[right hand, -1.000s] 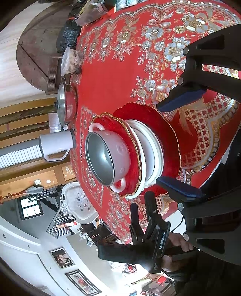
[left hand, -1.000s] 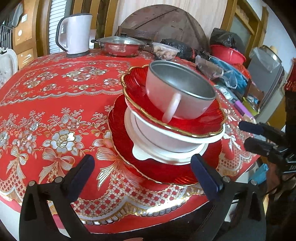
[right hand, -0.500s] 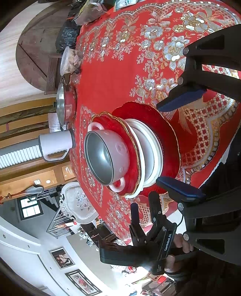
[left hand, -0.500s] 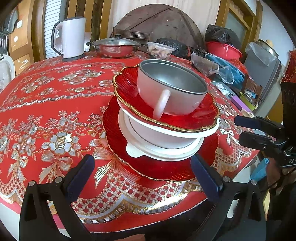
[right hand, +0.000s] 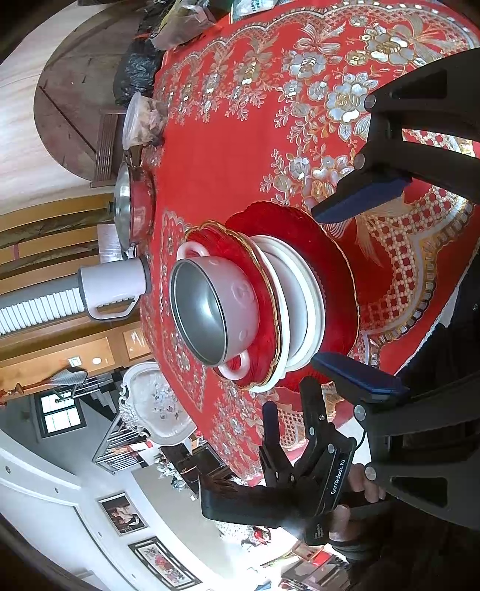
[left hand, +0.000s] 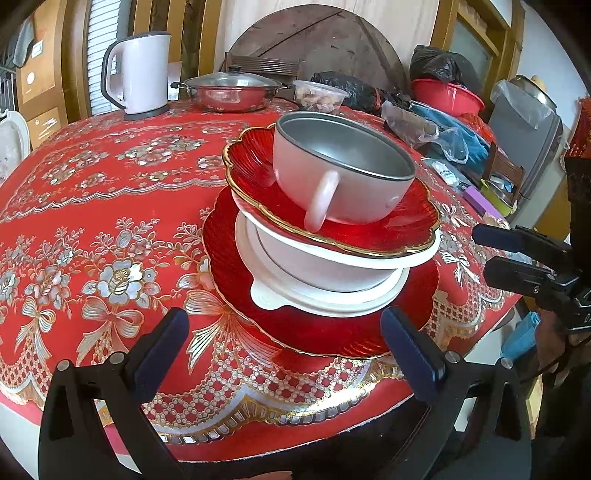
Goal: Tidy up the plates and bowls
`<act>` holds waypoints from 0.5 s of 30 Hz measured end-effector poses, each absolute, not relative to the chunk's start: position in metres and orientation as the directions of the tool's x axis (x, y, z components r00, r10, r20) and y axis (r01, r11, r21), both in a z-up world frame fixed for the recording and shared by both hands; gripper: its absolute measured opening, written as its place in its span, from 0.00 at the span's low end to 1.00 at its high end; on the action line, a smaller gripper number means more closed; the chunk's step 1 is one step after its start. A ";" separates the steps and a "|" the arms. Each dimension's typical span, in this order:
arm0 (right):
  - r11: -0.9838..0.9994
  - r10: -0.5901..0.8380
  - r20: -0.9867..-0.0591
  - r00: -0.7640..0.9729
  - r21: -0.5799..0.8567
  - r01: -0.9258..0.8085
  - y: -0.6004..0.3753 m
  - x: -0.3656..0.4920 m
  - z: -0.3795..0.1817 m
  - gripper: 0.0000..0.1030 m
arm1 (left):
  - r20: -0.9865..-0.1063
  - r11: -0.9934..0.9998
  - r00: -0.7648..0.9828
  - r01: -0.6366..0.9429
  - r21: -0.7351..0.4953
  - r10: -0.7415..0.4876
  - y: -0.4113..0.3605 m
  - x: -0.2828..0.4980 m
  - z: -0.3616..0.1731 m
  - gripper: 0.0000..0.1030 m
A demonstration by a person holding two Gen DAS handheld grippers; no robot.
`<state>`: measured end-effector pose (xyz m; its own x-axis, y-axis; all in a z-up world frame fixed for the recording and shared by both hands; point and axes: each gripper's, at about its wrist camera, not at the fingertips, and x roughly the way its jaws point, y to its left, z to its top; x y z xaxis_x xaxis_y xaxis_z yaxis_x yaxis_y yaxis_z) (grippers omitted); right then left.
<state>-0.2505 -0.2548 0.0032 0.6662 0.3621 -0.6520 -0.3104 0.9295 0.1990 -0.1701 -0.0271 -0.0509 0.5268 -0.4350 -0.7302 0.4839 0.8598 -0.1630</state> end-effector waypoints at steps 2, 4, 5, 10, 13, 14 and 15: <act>0.930 0.362 -0.652 0.667 0.199 -0.309 -0.255 -0.251 0.003 0.72 | -0.729 0.857 0.526 0.488 -0.164 -0.438 -0.028 -0.171 -0.051 1.00; 0.930 0.361 -0.652 0.666 0.199 -0.309 -0.255 -0.251 0.003 0.72 | -0.728 0.856 0.524 0.489 -0.167 -0.441 -0.029 -0.171 -0.051 1.00; 0.930 0.361 -0.651 0.667 0.198 -0.310 -0.255 -0.251 0.003 0.72 | -0.728 0.855 0.521 0.490 -0.171 -0.444 -0.029 -0.171 -0.051 1.00; 0.930 0.361 -0.655 0.664 0.200 -0.308 -0.255 -0.250 0.002 0.72 | -0.729 0.854 0.521 0.491 -0.170 -0.444 -0.029 -0.170 -0.051 1.00; 0.930 0.362 -0.654 0.664 0.200 -0.309 -0.255 -0.251 0.002 0.72 | -0.728 0.852 0.520 0.495 -0.170 -0.447 -0.030 -0.171 -0.051 1.00; 0.930 0.361 -0.654 0.664 0.199 -0.309 -0.255 -0.251 0.002 0.72 | -0.728 0.852 0.520 0.495 -0.169 -0.446 -0.030 -0.171 -0.051 1.00; 0.930 0.361 -0.654 0.664 0.199 -0.309 -0.255 -0.251 0.003 0.72 | -0.728 0.852 0.519 0.496 -0.171 -0.448 -0.030 -0.170 -0.051 1.00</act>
<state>-0.2506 -0.2549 0.0026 0.6644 0.3608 -0.6545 -0.3086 0.9300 0.1994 -0.1704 -0.0303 -0.0511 0.5188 -0.4478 -0.7282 0.4956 0.8516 -0.1707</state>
